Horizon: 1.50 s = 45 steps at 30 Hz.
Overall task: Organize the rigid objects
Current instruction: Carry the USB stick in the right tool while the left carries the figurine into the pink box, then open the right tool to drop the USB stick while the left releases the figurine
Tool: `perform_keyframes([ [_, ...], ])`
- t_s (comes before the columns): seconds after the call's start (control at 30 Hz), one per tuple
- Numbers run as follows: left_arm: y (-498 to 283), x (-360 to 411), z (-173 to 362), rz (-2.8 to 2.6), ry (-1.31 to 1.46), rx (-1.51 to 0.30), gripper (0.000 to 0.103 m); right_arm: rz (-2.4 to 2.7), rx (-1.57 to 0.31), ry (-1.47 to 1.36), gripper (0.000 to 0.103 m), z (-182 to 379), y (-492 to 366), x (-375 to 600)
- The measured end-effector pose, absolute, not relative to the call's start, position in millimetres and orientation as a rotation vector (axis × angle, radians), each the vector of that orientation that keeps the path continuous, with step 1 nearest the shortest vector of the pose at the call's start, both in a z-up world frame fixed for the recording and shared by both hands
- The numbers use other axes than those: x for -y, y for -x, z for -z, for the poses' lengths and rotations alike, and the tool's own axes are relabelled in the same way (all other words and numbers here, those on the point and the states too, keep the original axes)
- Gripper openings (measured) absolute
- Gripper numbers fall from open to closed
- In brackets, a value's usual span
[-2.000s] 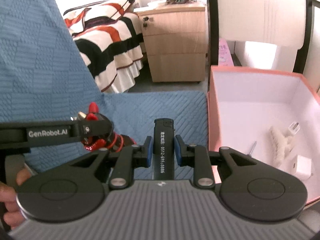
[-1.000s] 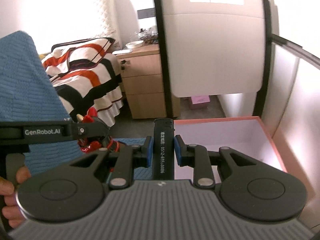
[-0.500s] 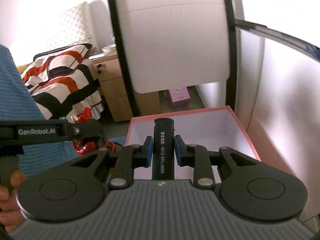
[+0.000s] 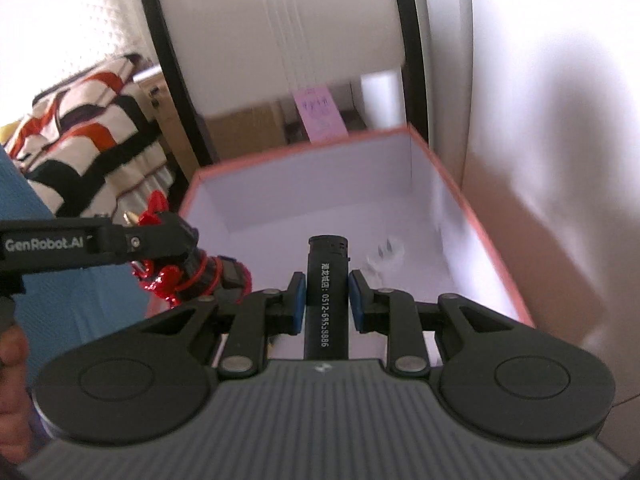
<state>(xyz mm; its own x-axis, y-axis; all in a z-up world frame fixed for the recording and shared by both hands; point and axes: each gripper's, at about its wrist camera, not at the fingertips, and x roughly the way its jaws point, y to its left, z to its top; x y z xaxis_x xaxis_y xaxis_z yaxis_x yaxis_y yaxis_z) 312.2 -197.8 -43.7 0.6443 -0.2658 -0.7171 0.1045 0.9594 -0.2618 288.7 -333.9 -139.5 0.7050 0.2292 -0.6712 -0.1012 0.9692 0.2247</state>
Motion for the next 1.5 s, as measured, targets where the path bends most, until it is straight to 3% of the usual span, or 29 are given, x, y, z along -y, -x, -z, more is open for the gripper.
perform_keyframes([
  [0.4, -326, 214, 94, 0.233, 0.184, -0.978, 0.058, -0.148, -0.879, -0.136, 0.027, 180, -296, 337],
  [0.73, -325, 215, 97, 0.265, 0.194, -0.957, 0.058, -0.115, -0.888, -0.148, 0.027, 183, -293, 340],
  [1.5, -236, 154, -49, 0.284, 0.203, -0.618, 0.058, -0.178, -0.627, -0.205, 0.027, 61, -226, 316],
])
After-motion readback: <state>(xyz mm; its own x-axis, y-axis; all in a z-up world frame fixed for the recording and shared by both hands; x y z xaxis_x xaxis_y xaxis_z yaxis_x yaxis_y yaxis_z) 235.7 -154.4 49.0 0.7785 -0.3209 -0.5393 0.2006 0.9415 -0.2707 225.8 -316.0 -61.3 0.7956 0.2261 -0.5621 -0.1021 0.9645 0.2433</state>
